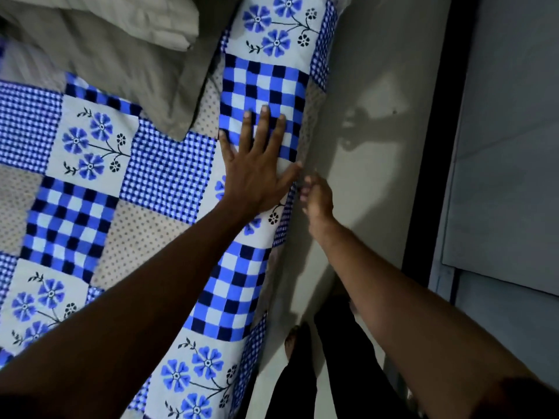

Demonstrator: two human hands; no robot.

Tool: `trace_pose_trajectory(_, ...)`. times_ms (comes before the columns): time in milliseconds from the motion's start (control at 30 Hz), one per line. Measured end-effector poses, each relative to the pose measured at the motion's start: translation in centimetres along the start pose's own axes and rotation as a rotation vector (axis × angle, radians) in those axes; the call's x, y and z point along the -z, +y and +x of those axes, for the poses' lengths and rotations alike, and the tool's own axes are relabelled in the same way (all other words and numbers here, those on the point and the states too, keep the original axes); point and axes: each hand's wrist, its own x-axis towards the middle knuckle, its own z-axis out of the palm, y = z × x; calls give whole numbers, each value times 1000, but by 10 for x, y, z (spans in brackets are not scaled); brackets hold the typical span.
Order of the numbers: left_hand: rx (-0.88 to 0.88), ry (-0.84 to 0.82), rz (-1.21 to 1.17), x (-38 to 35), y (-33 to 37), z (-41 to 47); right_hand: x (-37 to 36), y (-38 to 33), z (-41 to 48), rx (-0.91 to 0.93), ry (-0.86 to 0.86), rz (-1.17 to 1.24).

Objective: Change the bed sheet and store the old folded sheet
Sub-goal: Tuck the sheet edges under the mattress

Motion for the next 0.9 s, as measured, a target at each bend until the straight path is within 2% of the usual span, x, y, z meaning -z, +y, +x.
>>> trace_pose_trajectory(100, -41, -8, 9, -3, 5, -1, -23, -48, 21, 62, -85, 121)
trace_pose_trajectory(233, -148, 42, -16, 2, 3, 3, -34, -75, 42, 168, 53, -118)
trace_pose_trajectory(333, -86, 98, -114, 13, -5, 31, -22, -71, 53, 274, 149, -242)
trace_pose_trajectory(500, -21, 61, -99, 28, -9, 103, 2, -53, 74, 175, 222, -345)
trace_pose_trajectory(567, 2, 21, -74, 26, -2, 123, 2, -70, 67, 285, 299, -317)
trace_pose_trajectory(633, 21, 13, -31, 22, 13, 129, -7, -103, 60, 484, 385, -271)
trace_pose_trajectory(733, -190, -34, 13, 19, 32, 120, -28, -157, 60, 705, 318, -169)
trace_pose_trajectory(800, -241, 53, -242, 29, 28, 125, -39, -183, 72, 796, 197, -248)
trace_pose_trajectory(867, -152, 288, -534, 44, 17, 141, -45, -197, 90, 853, 80, -369)
trace_pose_trajectory(900, -107, 350, -582, 51, 9, 156, -49, -204, 103, 844, 61, -434)
